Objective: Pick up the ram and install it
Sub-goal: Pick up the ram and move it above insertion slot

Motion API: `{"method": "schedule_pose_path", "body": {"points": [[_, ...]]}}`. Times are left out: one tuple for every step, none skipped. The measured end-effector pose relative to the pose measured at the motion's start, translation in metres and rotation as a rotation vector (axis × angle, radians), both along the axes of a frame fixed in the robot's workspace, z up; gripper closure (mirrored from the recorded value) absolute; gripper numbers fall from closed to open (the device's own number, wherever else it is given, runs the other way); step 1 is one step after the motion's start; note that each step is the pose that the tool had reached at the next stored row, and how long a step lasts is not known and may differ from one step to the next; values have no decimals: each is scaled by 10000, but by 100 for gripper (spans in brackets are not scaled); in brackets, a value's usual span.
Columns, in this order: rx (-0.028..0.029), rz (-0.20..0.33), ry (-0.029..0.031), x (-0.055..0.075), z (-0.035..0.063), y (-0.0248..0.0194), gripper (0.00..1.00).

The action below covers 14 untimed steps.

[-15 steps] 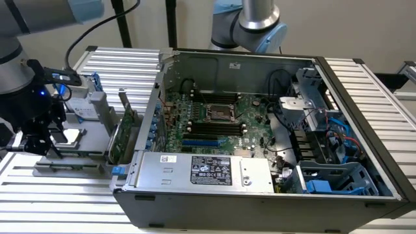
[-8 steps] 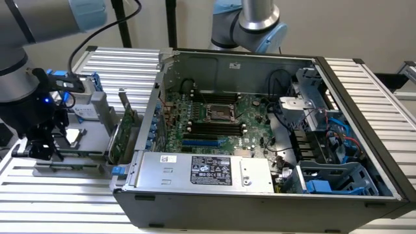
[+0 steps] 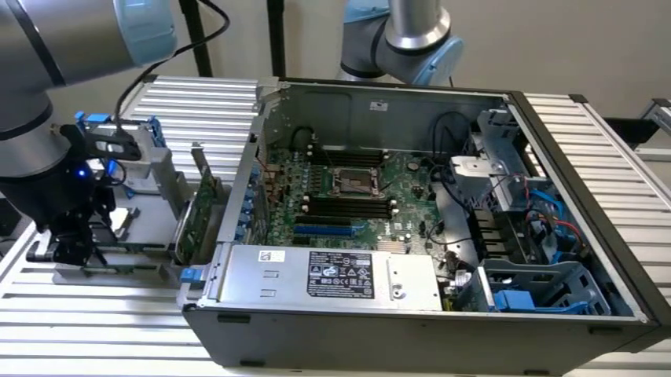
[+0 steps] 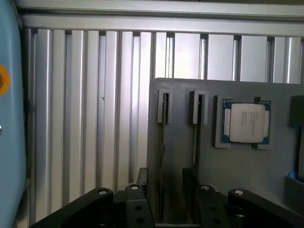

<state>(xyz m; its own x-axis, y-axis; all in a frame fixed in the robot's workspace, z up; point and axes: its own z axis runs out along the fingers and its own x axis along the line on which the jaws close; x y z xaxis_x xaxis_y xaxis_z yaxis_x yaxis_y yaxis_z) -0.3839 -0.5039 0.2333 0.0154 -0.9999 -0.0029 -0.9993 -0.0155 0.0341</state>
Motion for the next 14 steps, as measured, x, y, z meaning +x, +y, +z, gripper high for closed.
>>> {"method": "schedule_pose_path", "body": {"points": [[1,-18,-1,0,-18,-1,0],[1,-36,-2,0,-37,-2,0],[0,-55,-1,0,-56,-3,0],[1,-73,-1,0,-73,-4,0],[1,-92,-1,0,-92,-5,0],[1,-109,-2,0,-110,-6,0],[1,-123,-1,0,-128,-6,0],[1,-138,-1,0,-146,-6,0],[0,-152,0,0,-165,-7,0],[1,-166,-1,0,-184,-7,0],[2,-179,-2,0,-202,-7,0],[1,-193,-2,0,-218,-7,0],[2,-213,-2,0,-238,-8,0],[1,-233,-2,0,-256,-8,0]]}}
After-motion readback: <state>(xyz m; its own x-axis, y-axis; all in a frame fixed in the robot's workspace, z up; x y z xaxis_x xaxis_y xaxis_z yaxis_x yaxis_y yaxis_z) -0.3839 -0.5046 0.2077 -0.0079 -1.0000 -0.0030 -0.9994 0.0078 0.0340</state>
